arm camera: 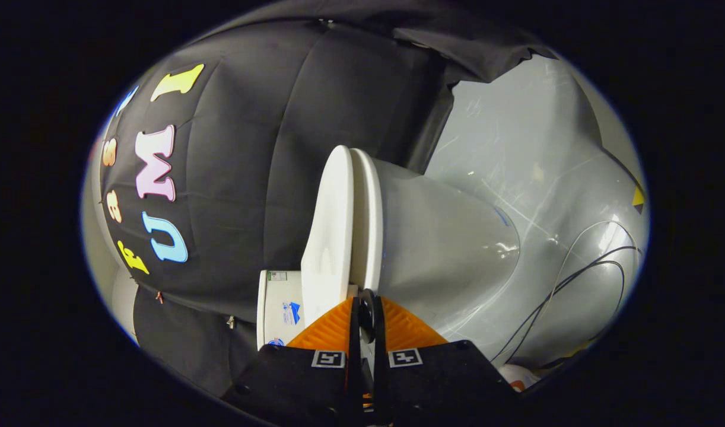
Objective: Open the toilet lid.
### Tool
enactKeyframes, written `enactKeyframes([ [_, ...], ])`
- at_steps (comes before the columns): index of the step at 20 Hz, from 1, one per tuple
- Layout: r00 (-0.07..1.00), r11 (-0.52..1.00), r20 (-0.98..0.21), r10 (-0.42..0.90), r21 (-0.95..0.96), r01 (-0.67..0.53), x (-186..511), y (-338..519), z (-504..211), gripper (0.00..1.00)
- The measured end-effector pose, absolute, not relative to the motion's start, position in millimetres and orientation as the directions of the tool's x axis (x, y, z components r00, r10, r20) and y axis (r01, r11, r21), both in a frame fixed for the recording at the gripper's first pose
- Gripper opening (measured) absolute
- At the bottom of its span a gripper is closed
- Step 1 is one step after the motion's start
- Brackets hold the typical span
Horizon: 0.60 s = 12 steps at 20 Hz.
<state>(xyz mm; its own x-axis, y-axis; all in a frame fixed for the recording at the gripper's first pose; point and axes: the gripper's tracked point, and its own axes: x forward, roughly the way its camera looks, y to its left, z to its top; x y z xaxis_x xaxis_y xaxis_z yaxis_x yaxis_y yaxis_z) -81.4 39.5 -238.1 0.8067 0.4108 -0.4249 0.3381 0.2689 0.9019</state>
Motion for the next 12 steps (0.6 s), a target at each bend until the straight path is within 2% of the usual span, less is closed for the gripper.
enactKeyframes([
  [1, 0.804, 0.285, -0.427, 0.415, 0.9, 0.331, -83.9, 38.1, -235.9, 0.05],
  [12, 0.796, 0.447, -0.499, 0.344, 0.832, 0.329, -77.3, 44.4, -175.5, 0.05],
])
